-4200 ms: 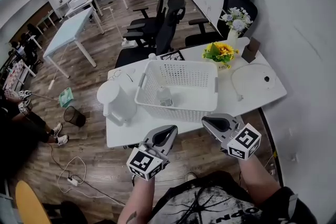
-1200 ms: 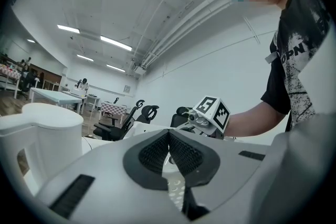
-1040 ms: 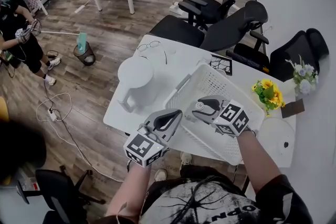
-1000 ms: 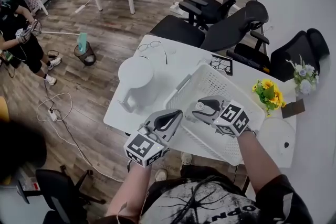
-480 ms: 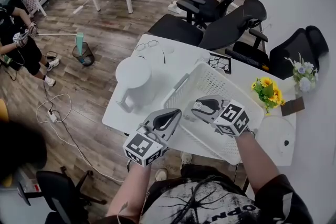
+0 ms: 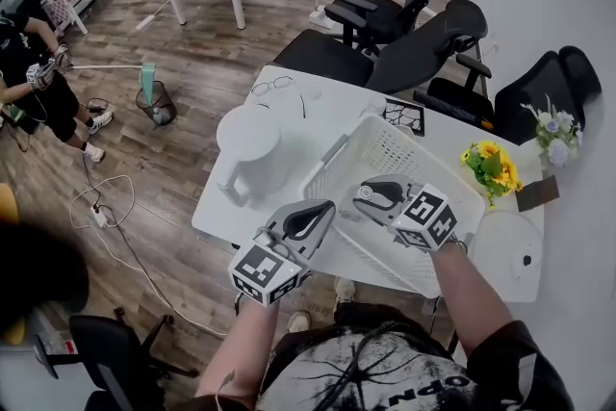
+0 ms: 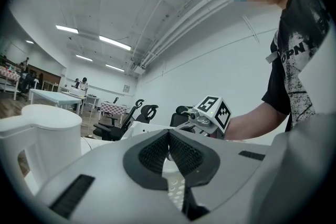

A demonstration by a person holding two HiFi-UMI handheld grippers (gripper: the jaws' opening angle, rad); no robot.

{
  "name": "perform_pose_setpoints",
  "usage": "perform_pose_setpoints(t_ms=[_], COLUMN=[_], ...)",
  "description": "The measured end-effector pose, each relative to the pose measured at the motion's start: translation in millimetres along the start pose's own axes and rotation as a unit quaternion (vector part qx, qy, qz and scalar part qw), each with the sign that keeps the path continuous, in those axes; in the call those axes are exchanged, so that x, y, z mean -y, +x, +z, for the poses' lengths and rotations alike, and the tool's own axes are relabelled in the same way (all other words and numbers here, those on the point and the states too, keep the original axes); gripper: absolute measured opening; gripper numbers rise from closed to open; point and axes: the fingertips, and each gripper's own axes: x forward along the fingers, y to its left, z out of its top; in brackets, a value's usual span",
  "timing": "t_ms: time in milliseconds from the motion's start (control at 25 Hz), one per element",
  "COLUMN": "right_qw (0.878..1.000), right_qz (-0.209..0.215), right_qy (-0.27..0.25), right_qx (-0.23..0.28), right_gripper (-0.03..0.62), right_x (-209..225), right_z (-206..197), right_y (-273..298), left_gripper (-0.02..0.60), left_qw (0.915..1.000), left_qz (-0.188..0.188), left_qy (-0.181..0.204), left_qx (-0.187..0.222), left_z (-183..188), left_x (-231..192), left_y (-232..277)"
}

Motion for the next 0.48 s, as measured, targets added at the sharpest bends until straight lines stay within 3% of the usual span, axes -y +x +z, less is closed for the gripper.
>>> perform_pose_setpoints(t_ms=[480], right_qw=[0.996], right_qz=[-0.043], right_qy=[0.020], right_qx=[0.073], right_gripper=[0.153], right_x=[3.9], right_z=[46.9], right_y=[-36.8], left_gripper=[0.011], left_qw=[0.9996], left_qz=[-0.020], left_qy=[0.018], left_qx=[0.001], left_z=[13.1], left_x=[11.9], left_y=[-6.4])
